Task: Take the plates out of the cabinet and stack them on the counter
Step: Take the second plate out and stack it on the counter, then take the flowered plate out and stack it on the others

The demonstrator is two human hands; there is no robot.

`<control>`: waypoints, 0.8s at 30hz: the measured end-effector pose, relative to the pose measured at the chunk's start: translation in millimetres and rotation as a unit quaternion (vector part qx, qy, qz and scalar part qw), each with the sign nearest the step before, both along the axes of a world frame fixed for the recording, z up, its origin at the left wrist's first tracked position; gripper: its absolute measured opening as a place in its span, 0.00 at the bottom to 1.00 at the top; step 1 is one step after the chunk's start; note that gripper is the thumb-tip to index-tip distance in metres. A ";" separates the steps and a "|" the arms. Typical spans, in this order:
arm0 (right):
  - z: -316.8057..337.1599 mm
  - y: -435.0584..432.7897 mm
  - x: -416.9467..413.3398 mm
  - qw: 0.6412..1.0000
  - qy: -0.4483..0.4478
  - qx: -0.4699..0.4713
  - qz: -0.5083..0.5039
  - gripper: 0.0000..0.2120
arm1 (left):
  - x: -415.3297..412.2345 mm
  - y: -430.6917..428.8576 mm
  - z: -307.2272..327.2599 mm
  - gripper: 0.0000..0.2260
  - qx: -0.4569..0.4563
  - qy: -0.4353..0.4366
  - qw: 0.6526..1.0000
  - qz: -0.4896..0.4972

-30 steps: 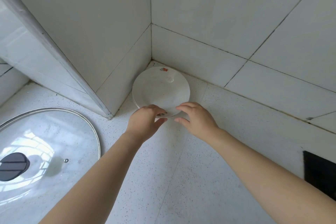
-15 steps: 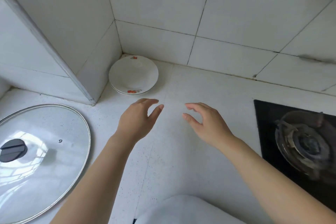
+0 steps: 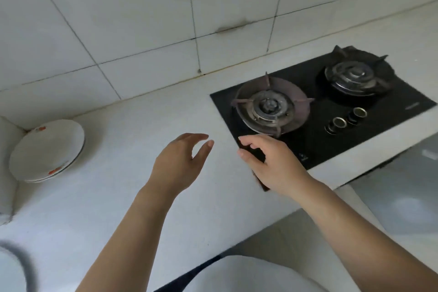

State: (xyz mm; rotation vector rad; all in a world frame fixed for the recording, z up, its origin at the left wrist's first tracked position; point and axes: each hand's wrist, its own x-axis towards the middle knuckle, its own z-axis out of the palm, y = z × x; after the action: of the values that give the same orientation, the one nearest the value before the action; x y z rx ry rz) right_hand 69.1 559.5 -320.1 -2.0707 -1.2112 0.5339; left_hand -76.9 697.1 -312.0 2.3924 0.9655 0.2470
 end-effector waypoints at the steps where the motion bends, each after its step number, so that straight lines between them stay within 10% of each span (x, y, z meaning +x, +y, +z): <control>1: 1.2 -21.1 10.5 1.000 0.005 0.000 -0.024 0.20 | 16.2 -14.8 1.9 0.18 0.002 0.002 1.000 -0.024; 14: -0.4 -326.5 112.0 0.969 -0.006 0.000 -0.247 0.18 | 195.8 -268.5 -6.9 0.16 -0.070 -0.014 0.962 -0.264; 24: -10.7 -509.3 131.9 0.879 0.023 -0.009 -0.476 0.17 | 302.8 -446.3 -2.0 0.17 -0.080 0.020 0.882 -0.465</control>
State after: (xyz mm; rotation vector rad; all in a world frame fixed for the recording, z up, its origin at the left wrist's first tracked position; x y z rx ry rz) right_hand 201.1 50.2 -330.8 -2.3249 -0.0538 0.1090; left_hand 225.9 250.8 -314.0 2.4140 -0.2180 -0.2381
